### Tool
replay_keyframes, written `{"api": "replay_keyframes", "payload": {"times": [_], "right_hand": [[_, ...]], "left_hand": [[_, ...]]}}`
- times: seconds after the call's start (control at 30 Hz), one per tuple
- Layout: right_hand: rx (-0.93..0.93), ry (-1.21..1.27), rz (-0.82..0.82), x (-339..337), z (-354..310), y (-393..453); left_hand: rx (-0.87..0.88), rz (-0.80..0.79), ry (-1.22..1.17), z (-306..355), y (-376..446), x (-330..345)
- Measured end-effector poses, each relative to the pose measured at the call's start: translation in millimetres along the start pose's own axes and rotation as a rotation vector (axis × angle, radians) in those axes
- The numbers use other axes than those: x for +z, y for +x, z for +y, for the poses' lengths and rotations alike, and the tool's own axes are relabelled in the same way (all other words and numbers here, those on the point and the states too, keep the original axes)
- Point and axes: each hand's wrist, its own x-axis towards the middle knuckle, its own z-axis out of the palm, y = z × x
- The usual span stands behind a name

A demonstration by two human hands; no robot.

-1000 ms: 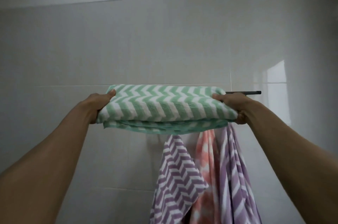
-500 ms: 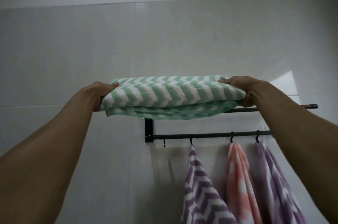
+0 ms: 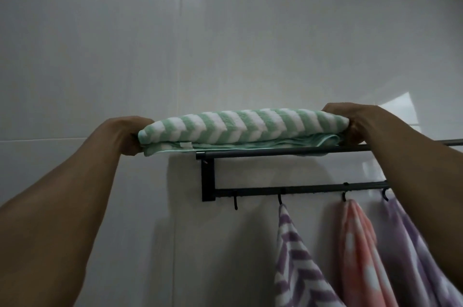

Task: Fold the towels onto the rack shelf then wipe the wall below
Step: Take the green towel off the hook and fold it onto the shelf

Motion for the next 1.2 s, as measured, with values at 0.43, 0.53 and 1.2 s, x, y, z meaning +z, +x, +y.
{"api": "replay_keyframes", "payload": {"times": [0.43, 0.53, 1.2], "right_hand": [[-0.039, -0.230, 0.121, 9.5, -3.8, -0.9], [0.052, -0.282, 0.150, 5.4, -9.6, -0.6], [-0.486, -0.699, 0.405, 54.9, -32.6, -51.0]], "left_hand": [[-0.039, -0.005, -0.066, -8.8, 20.0, 2.0], [-0.033, -0.009, 0.010, -6.4, 17.8, -0.7], [0.057, 0.331, -0.195, 7.8, -12.8, -4.0]]}}
